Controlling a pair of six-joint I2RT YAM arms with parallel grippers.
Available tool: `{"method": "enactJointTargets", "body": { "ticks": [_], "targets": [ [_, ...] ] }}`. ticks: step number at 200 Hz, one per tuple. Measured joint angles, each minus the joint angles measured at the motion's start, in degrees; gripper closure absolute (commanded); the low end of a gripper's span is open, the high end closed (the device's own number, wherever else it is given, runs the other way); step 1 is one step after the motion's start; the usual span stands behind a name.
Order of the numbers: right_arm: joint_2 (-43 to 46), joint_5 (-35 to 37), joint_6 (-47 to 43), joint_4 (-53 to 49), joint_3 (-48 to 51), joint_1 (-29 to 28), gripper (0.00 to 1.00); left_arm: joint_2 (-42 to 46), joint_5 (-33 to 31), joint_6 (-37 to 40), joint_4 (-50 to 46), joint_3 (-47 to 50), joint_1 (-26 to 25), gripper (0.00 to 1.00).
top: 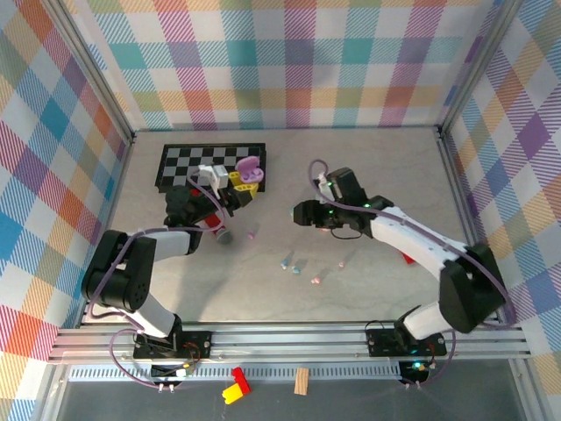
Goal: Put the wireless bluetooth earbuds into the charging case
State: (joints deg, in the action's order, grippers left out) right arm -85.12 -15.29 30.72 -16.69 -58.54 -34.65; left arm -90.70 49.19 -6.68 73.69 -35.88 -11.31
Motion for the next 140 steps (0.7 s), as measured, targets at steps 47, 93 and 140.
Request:
{"method": "enactJointTargets", "body": {
  "ticks": [47, 93, 140],
  "targets": [
    [-16.7, -5.2, 1.8, 3.7, -6.1, -4.6, 0.43, 3.2, -1.1, -1.7, 0.0, -0.9, 4.5, 0.72],
    [-31.3, -11.0, 1.4, 3.7, -21.2, -6.3, 0.45, 11.2, -1.4, -3.5, 0.0, 1.4, 6.5, 0.72],
    [-43.1, -13.5, -1.1, -1.3, -37.2, -7.1, 0.45, 19.8, -2.7, -4.2, -2.6, 5.9, 7.4, 0.71]
  ]
}}
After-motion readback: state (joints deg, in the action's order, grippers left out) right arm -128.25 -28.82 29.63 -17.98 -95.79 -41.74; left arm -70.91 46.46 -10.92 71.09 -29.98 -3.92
